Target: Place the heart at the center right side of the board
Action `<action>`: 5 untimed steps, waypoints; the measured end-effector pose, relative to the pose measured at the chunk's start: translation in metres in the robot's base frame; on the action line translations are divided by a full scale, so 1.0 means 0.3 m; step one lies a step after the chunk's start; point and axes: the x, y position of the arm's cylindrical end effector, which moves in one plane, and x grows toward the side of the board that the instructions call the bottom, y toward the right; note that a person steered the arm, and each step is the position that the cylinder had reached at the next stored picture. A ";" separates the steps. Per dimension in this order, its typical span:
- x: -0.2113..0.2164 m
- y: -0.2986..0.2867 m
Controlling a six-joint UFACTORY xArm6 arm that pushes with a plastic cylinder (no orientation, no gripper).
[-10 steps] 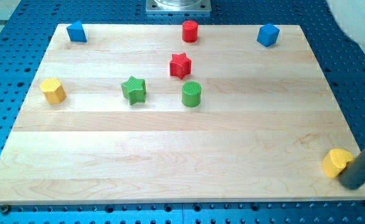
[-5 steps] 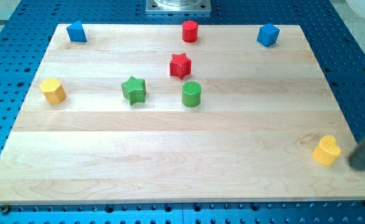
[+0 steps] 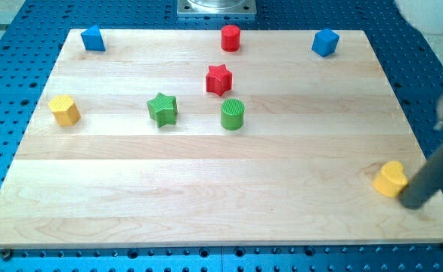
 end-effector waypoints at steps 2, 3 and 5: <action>-0.236 -0.110; -0.377 -0.110; -0.291 -0.108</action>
